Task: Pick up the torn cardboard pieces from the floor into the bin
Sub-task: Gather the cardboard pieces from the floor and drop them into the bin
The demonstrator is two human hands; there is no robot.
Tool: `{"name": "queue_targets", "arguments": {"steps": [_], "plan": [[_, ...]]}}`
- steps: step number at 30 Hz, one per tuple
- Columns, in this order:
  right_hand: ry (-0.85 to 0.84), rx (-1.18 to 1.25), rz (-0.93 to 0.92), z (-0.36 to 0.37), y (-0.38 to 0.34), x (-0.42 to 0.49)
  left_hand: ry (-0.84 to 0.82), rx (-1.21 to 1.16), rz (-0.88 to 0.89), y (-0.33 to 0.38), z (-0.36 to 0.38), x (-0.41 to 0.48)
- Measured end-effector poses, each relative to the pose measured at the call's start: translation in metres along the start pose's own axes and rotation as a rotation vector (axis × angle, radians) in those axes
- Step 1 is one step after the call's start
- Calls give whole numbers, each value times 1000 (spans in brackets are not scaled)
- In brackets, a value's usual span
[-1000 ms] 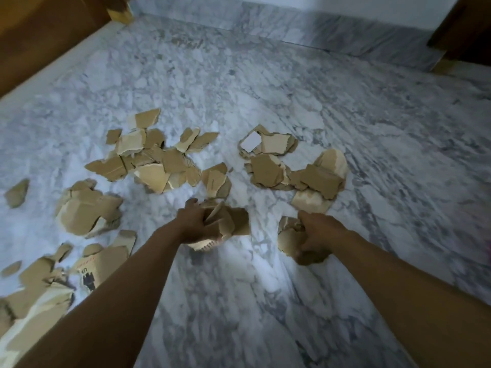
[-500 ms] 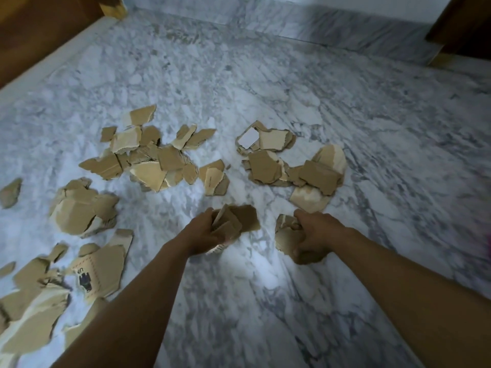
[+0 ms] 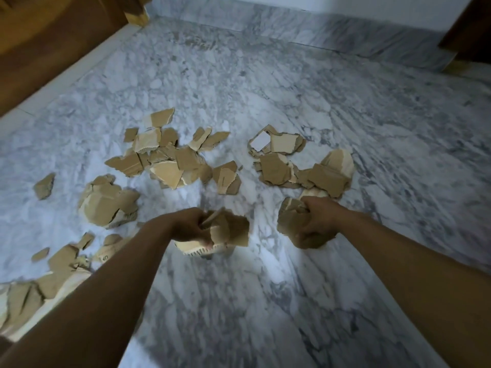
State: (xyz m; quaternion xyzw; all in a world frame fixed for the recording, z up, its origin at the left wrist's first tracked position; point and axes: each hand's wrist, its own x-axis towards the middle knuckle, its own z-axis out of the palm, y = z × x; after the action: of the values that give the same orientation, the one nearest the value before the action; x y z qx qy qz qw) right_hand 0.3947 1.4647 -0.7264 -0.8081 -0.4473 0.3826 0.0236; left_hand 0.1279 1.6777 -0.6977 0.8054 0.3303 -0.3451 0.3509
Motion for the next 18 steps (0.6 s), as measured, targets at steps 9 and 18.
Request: {"name": "queue_targets", "arguments": {"steps": [9, 18], "plan": [[-60, 46, 19, 21, 7, -1, 244, 10, 96, 19, 80, 35], [-59, 92, 4, 36, -5, 2, 349, -153, 151, 12, 74, 38]]}}
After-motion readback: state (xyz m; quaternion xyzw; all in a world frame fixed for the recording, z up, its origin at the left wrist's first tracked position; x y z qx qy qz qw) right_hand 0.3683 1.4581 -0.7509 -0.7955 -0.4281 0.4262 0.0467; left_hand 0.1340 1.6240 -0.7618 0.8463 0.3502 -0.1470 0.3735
